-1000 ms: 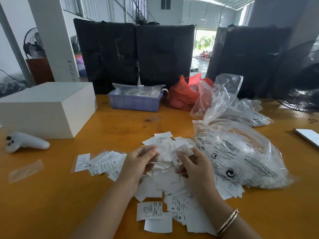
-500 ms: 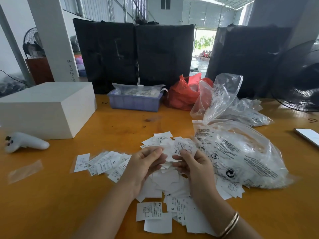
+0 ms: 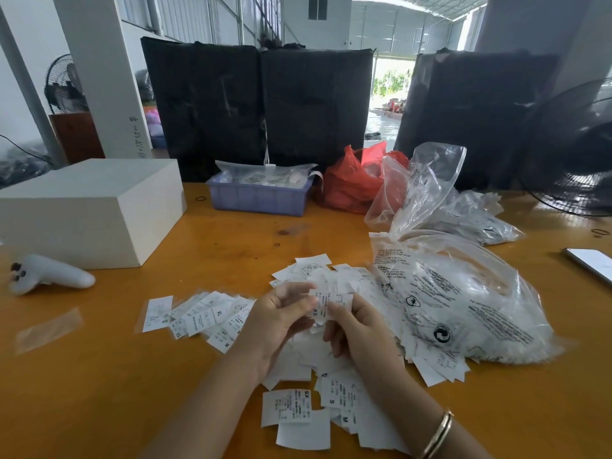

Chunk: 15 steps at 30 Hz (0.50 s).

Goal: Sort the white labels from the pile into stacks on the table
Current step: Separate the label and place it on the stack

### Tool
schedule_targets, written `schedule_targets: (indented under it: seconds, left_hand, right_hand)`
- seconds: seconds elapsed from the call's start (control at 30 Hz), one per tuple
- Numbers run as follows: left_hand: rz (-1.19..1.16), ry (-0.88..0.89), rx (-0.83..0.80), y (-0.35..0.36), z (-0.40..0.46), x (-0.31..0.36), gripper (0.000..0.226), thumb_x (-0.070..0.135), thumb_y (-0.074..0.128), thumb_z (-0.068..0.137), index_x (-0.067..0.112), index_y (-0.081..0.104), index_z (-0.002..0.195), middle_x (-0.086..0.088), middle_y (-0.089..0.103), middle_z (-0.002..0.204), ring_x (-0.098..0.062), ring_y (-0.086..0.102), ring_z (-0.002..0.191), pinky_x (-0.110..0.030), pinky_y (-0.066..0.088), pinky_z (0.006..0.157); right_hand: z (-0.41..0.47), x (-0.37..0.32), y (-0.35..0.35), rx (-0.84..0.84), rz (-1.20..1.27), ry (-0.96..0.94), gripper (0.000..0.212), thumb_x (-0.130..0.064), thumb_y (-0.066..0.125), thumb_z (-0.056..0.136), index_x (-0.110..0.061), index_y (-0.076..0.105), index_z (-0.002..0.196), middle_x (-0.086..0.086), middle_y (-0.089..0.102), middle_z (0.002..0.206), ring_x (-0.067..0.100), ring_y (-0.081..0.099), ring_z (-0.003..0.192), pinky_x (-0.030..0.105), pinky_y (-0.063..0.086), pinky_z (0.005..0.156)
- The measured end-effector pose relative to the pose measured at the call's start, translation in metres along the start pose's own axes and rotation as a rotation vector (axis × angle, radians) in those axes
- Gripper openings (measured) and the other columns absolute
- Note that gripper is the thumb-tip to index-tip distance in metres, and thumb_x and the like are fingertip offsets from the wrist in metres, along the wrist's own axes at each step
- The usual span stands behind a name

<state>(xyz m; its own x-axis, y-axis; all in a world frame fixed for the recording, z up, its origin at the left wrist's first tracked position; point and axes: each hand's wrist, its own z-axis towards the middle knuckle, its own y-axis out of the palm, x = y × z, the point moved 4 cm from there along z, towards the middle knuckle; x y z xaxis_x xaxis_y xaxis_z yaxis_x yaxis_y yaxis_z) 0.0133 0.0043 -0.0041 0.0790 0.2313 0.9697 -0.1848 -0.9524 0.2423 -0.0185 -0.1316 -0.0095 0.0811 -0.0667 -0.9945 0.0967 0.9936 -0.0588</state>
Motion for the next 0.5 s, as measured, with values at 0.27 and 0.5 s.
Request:
schedule_targets:
  seconds: [0.27, 0.5]
  left_hand:
    - [-0.015, 0.02, 0.001, -0.0001, 0.0003, 0.0005, 0.015, 0.011, 0.073, 0.078, 0.024, 0.076, 0.087, -0.006, 0.075, 0.086, -0.014, 0.07, 0.074, -0.019, 0.054, 0.062]
    - [0.02, 0.031, 0.012, 0.0004, -0.0003, 0.0006, 0.021, 0.015, 0.074, 0.076, 0.019, 0.071, 0.097, -0.004, 0.075, 0.082, -0.014, 0.071, 0.073, -0.02, 0.054, 0.061]
  right_hand:
    - [0.0021, -0.0017, -0.0038, 0.062, 0.074, -0.052, 0.014, -0.016, 0.057, 0.094, -0.009, 0.055, 0.083, 0.007, 0.067, 0.061, 0.015, 0.056, 0.045, 0.019, 0.042, 0.043]
    - [0.0037, 0.0004, -0.0036, 0.06, 0.107, -0.033, 0.008, -0.017, 0.063, 0.09, -0.011, 0.058, 0.09, 0.008, 0.069, 0.064, 0.016, 0.059, 0.048, 0.019, 0.044, 0.044]
